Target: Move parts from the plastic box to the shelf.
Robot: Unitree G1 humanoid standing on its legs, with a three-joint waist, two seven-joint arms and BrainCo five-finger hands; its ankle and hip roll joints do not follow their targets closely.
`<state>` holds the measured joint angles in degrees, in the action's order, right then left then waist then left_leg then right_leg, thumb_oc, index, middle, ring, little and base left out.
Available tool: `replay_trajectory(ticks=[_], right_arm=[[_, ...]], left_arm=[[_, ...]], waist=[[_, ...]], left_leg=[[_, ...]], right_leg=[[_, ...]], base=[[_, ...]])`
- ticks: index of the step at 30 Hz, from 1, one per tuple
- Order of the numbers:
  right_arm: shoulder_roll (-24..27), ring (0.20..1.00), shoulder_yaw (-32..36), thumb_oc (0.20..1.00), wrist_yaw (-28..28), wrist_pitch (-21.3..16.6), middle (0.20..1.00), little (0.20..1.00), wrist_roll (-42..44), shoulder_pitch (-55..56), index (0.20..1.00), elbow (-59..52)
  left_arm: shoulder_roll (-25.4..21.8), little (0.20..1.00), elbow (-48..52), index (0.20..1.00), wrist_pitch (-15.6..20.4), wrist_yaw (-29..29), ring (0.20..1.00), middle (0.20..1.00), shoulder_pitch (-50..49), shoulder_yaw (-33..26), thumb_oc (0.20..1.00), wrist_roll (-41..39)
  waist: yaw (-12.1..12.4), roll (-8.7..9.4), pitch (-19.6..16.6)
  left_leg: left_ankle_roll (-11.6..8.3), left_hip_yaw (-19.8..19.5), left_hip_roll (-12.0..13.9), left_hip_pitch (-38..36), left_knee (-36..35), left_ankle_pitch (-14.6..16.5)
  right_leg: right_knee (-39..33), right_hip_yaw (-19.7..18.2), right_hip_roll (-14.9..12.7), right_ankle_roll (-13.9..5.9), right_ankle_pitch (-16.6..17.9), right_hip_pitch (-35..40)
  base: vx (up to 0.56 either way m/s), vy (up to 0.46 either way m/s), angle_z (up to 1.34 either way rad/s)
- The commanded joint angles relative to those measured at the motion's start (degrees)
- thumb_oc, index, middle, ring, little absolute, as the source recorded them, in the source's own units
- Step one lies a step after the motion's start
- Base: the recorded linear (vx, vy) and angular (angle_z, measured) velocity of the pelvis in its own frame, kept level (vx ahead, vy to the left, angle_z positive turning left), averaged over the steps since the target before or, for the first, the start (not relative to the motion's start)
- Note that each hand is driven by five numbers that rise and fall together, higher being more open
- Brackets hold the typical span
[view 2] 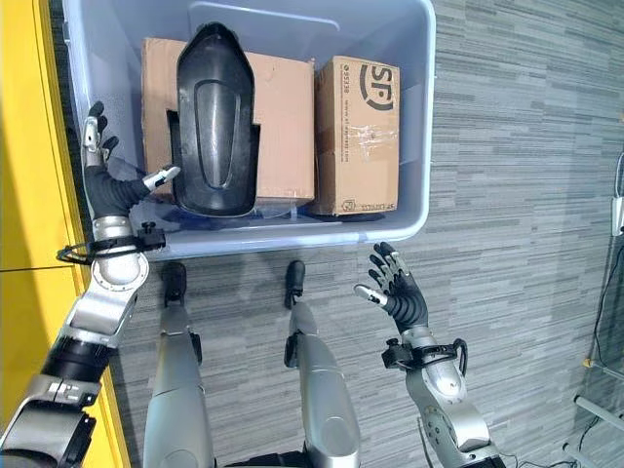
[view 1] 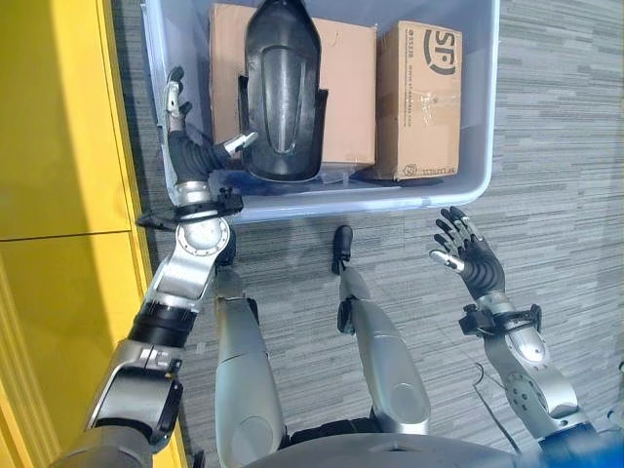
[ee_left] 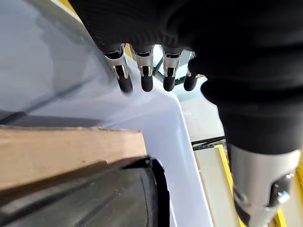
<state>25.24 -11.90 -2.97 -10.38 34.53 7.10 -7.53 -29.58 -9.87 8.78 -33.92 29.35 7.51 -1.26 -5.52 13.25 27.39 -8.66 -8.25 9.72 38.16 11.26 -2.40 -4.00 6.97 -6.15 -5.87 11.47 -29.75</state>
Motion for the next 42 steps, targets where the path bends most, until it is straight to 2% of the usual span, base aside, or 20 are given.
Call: replay_trajectory(ticks=[1,2,3,4,5,13,19,26,42], right_arm=[[0.3,1.000,2.9,1.000,-0.5,-2.0,1.000,1.000,-1.9,1.1,1.000,-3.1],[0.5,1.000,2.7,1.000,-0.5,-1.9,1.000,1.000,-1.9,1.2,1.000,-3.1],[0.4,1.000,2.9,1.000,-0.6,-1.8,1.000,1.000,-1.9,1.2,1.000,-3.2],[0.5,1.000,2.8,1.000,-0.6,-1.5,1.000,1.000,-1.8,1.5,1.000,-3.4],[0.7,1.000,2.8,1.000,-0.6,-1.3,1.000,1.000,-1.8,1.8,1.000,-3.4],[0.8,1.000,2.4,1.000,-0.5,-0.4,1.000,1.000,-1.5,2.0,1.000,-3.6],[1.5,1.000,2.0,1.000,-1.0,0.5,1.000,1.000,-1.3,1.7,1.000,-3.7],[2.3,1.000,2.5,1.000,-0.8,0.8,1.000,1.000,-0.8,1.9,1.000,-4.2],[3.3,1.000,3.3,1.000,-0.1,1.1,1.000,1.000,-0.8,2.2,1.000,-4.2]], left_arm=[[-2.2,1.000,-0.4,1.000,2.9,0.4,1.000,1.000,2.3,-2.0,1.000,-5.0],[-2.2,1.000,-1.3,1.000,2.9,0.4,1.000,1.000,3.4,-1.7,1.000,-6.3],[-2.4,1.000,-2.1,1.000,3.3,0.8,1.000,1.000,4.4,-1.3,1.000,-8.0],[-2.2,1.000,-2.8,1.000,4.0,1.1,1.000,1.000,5.6,-1.2,1.000,-11.1],[-2.7,1.000,-3.8,1.000,4.1,1.2,1.000,1.000,7.0,-0.8,1.000,-12.8],[-3.0,1.000,-8.8,1.000,5.2,2.7,1.000,1.000,10.7,0.4,1.000,-21.5],[-4.4,1.000,-16.9,1.000,4.0,3.9,1.000,1.000,15.4,2.5,1.000,-27.3],[-5.0,1.000,-20.6,1.000,1.1,4.9,1.000,1.000,17.2,5.0,1.000,-23.9],[-6.9,1.000,-24.0,1.000,-1.7,6.4,1.000,1.000,22.4,9.0,1.000,-20.0]], waist=[[0.1,1.63,0.8],[-0.1,1.58,0.4],[-0.1,1.65,0.7],[-0.4,1.66,0.6],[-0.5,1.56,0.4],[-1.2,1.52,0.5],[-2.0,1.85,0.9],[-2.2,1.88,1.3],[-2.6,1.73,1.7]], left_leg=[[3.65,2.3,-0.8,-0.2,1.7,2.8],[3.35,2.3,-0.5,-0.9,1.7,4.4],[3.70,2.4,-0.8,-0.2,1.8,2.8],[3.72,2.4,-0.9,-0.1,1.8,2.7],[3.39,2.3,-0.5,-0.6,2.1,4.5],[3.47,2.2,-0.6,0.1,3.0,4.6],[3.45,2.1,-0.5,0.8,3.6,4.4],[3.60,2.1,-0.6,1.6,4.3,4.5],[3.79,2.2,-0.8,2.2,5.0,4.7]], right_leg=[[7.8,1.3,-4.7,-3.61,-12.7,7.7],[7.9,1.1,-4.5,-3.73,-13.7,8.3],[8.0,1.3,-4.7,-3.63,-12.6,7.6],[8.0,1.3,-4.6,-3.65,-12.5,7.5],[8.1,1.0,-4.3,-3.74,-13.6,8.0],[8.9,0.7,-4.2,-3.66,-13.7,7.2],[9.3,0.4,-4.0,-3.73,-13.7,6.6],[9.8,0.5,-4.0,-3.57,-14.0,6.0],[10.2,0.1,-4.0,-3.51,-14.0,5.3]], base=[[0.08,-0.015,0.00],[0.00,0.000,0.00],[0.00,0.000,0.00],[0.00,0.000,0.00],[0.09,-0.013,0.02],[0.01,-0.001,0.00],[0.00,0.000,0.00],[0.00,0.000,0.00],[0.00,0.000,0.00]])
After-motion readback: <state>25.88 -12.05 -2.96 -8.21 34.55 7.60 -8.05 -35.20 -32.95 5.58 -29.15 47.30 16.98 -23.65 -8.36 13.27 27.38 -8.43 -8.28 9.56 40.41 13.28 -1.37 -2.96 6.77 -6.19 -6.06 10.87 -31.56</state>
